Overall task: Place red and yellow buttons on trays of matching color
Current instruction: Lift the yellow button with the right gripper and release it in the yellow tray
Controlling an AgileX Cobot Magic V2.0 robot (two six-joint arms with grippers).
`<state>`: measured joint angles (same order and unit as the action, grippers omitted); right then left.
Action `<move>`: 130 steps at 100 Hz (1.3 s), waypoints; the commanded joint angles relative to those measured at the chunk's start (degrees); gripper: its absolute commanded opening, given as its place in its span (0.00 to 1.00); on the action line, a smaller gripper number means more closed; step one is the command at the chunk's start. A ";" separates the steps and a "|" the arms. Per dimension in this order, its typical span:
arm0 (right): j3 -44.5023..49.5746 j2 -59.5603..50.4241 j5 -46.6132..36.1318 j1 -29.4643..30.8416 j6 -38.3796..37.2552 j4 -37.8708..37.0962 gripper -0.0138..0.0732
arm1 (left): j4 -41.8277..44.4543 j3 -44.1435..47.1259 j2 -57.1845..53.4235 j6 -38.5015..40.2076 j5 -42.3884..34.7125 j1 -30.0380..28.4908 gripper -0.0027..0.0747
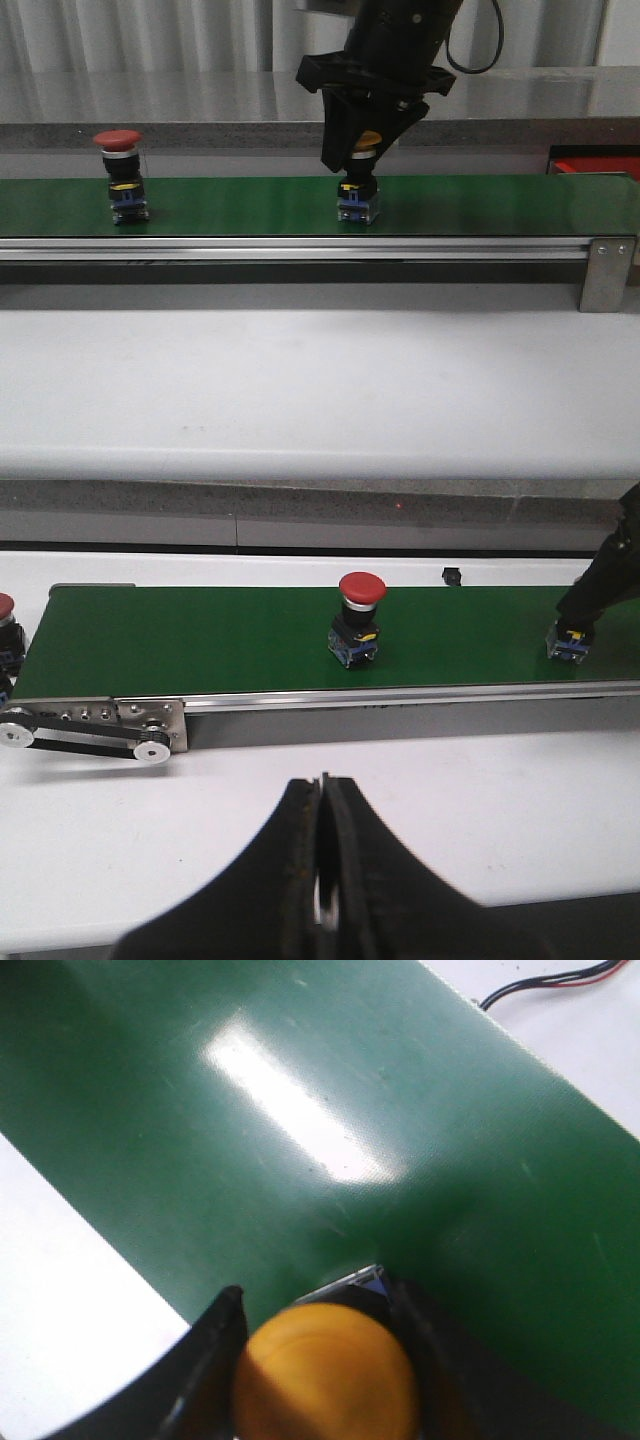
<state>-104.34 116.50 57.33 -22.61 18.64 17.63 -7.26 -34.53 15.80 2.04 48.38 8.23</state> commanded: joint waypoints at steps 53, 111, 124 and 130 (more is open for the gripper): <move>3.57 -14.55 1.32 18.41 -3.51 1.30 0.13 | -0.82 -1.35 0.57 0.10 -4.14 0.35 0.01; 18.61 -17.85 -7.91 37.98 -4.96 0.59 0.13 | -0.82 -1.35 0.57 0.10 -4.14 0.35 0.01; 20.96 -17.85 -9.99 40.93 -4.96 0.59 0.13 | -0.82 -1.35 0.57 0.10 -4.14 0.35 0.01; 22.39 -17.85 -11.38 41.74 -4.96 0.54 0.13 | -0.82 -1.35 0.57 0.10 -4.14 0.35 0.01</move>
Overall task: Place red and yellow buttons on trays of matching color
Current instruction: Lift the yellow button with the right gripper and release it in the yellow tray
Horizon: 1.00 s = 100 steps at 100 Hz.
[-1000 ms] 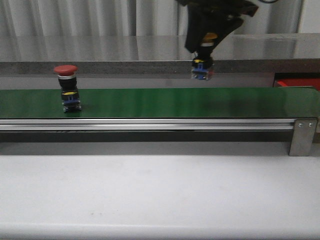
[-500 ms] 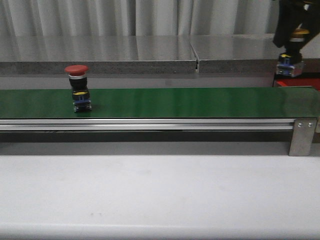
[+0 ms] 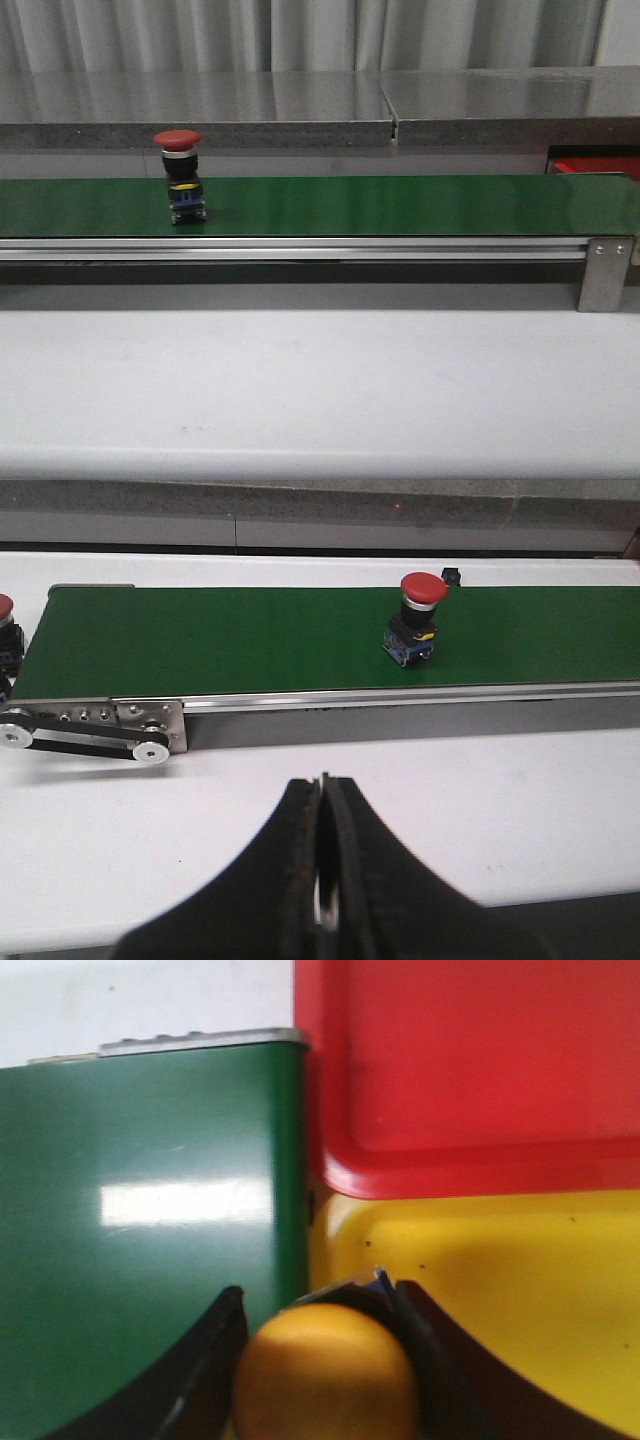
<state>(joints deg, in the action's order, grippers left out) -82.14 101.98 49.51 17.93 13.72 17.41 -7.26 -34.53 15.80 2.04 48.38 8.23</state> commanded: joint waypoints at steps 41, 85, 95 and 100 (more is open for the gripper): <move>8.03 -2.53 -16.04 1.97 -0.04 1.40 0.13 | -0.82 -1.35 0.57 0.10 -4.14 0.35 0.01; 8.03 1.67 -17.77 1.97 -1.05 3.98 0.16 | -0.82 -1.35 0.57 0.10 -4.14 0.35 0.01; 8.03 1.89 -17.70 1.97 -1.05 4.04 0.29 | -0.82 -1.35 0.57 0.10 -4.14 0.35 0.01; 8.03 1.89 -17.71 1.97 -1.05 4.04 0.39 | -0.82 -1.35 0.57 0.10 -4.14 0.35 0.01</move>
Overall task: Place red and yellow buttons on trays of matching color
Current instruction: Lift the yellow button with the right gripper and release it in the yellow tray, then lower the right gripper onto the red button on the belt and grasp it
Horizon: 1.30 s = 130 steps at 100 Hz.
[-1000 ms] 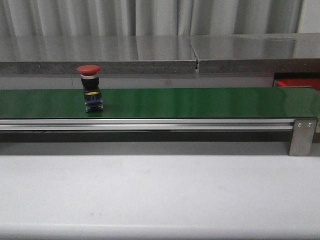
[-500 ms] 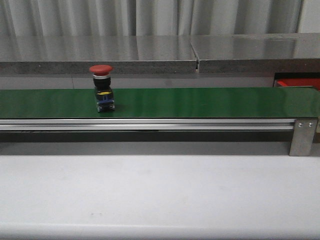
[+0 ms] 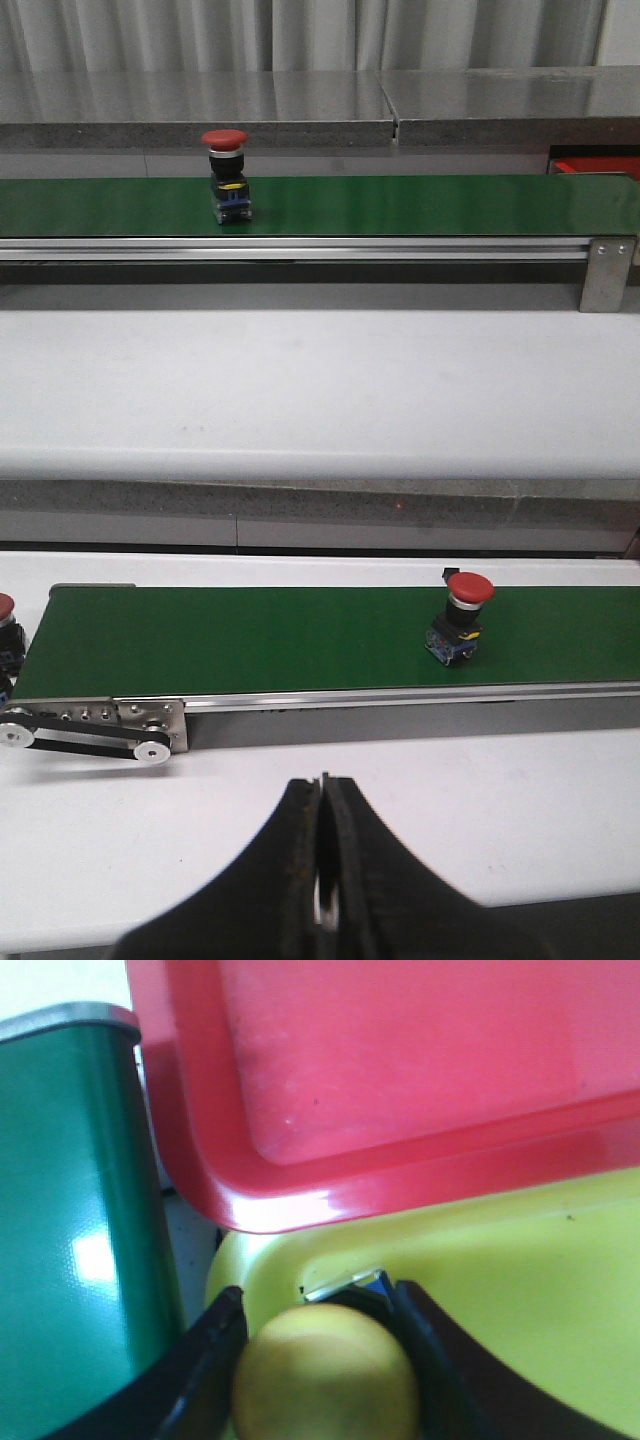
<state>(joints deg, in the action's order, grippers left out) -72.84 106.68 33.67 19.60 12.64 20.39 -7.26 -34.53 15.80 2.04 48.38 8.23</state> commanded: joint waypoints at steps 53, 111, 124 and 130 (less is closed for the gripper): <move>-1.27 -3.20 -3.08 0.30 0.03 0.42 0.72 | -0.82 -1.35 0.57 0.10 -4.14 0.35 0.01; 6.14 -21.18 -7.43 -3.11 3.34 -2.95 0.72 | -0.82 -1.35 0.57 0.10 -4.14 0.35 0.01; 6.14 -22.97 -5.94 -7.53 3.53 -3.38 0.72 | -0.82 -1.35 0.57 0.10 -4.14 0.35 0.01; 6.14 -23.40 -5.89 -10.17 3.53 -3.81 0.72 | -0.82 -1.35 0.57 0.10 -4.14 0.35 0.01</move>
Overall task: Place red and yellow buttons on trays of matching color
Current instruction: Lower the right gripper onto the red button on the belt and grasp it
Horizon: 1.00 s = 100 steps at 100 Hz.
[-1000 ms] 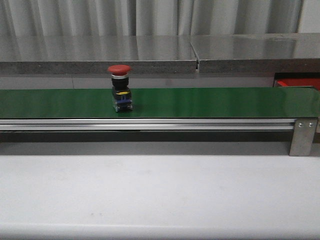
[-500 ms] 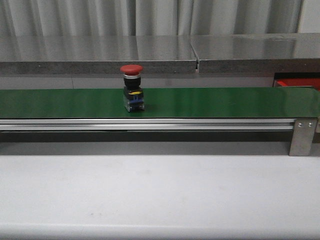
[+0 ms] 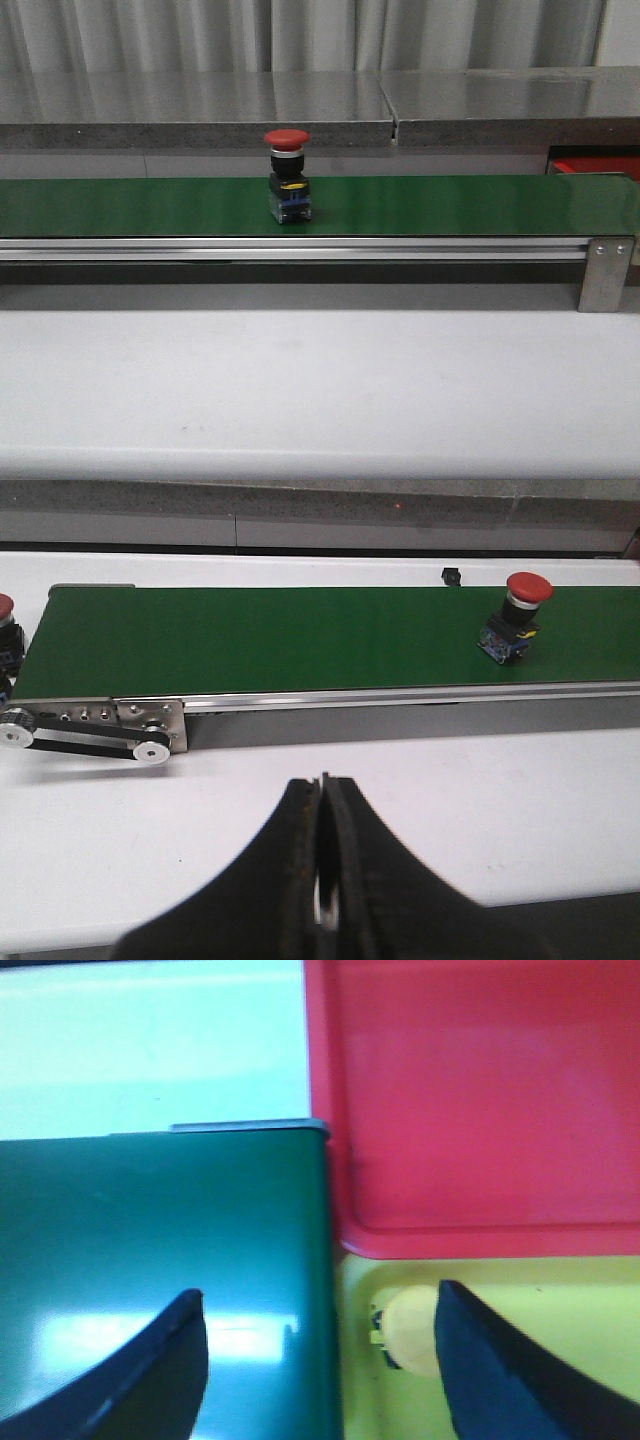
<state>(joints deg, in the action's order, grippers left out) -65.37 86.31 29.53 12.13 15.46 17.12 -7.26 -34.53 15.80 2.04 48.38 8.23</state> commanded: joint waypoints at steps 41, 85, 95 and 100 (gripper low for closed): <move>-6.65 -2.15 5.74 -18.04 0.77 -2.51 0.73 | -0.82 -1.35 0.57 0.10 -4.14 0.35 0.01; -18.55 5.50 18.44 -27.99 0.19 -2.27 0.85 | -0.82 -1.35 0.57 0.10 -4.14 0.35 0.01; -21.13 8.06 21.05 -30.07 0.19 -2.27 0.85 | -0.82 -1.35 0.57 0.10 -4.14 0.35 0.01; -22.37 9.29 22.09 -31.05 0.19 -2.27 0.85 | -0.82 -1.35 0.57 0.10 -4.14 0.35 0.01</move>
<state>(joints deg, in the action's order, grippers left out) -84.22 96.22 51.37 -17.63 15.54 14.34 -7.26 -34.53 15.80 2.04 48.38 8.23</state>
